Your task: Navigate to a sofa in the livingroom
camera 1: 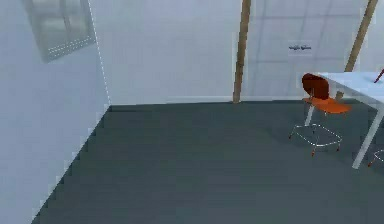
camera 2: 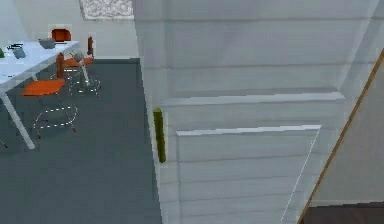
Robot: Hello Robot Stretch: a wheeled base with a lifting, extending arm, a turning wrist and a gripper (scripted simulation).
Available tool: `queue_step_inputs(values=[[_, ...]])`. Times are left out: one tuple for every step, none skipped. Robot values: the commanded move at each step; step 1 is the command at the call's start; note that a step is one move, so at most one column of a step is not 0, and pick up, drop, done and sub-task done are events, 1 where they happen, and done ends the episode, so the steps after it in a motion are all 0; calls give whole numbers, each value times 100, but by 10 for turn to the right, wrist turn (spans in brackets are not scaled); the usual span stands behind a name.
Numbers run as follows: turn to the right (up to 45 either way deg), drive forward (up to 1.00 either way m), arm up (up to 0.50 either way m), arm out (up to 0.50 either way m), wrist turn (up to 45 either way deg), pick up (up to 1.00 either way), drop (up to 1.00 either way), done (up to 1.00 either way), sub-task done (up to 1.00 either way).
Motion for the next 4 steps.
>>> queue_step_inputs(values=[[210,0,0,0,0,0,0,0,0],[0,25,0,0,0,0,0,0,0],[360,0,0,0,0,0,0,0,0],[0,100,0,0,0,0,0,0,0]])
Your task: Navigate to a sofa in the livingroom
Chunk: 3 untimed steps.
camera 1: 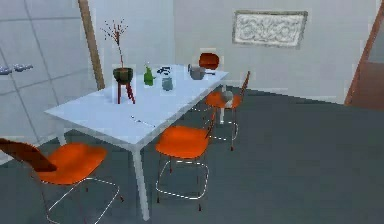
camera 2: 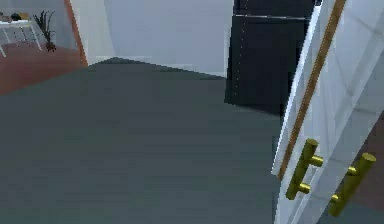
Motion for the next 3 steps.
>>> queue_step_inputs(values=[[120,0,0,0,0,0,0,0,0],[0,20,0,0,0,0,0,0,0],[360,0,0,0,0,0,0,0,0]])
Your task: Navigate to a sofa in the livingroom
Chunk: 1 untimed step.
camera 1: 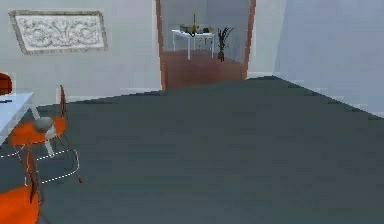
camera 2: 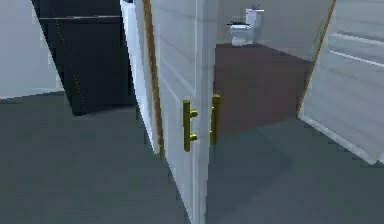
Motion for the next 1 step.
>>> queue_step_inputs(values=[[0,100,0,0,0,0,0,0,0]])
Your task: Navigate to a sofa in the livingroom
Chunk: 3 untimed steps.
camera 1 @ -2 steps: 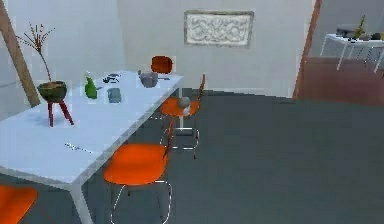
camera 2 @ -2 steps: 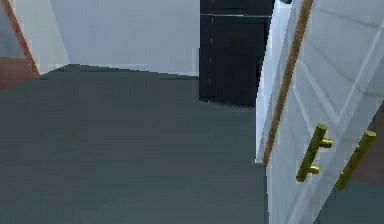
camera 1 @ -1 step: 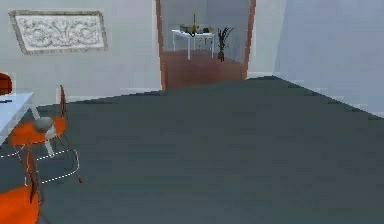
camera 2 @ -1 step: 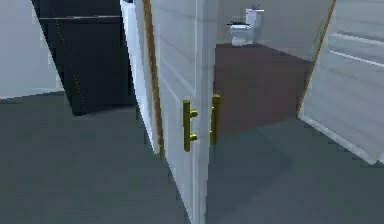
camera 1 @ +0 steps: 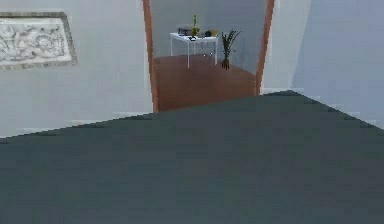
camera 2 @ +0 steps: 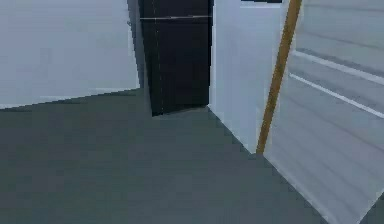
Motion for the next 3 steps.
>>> queue_step_inputs(values=[[0,100,0,0,0,0,0,0,0],[0,100,0,0,0,0,0,0,0],[30,0,0,0,0,0,0,0,0]])
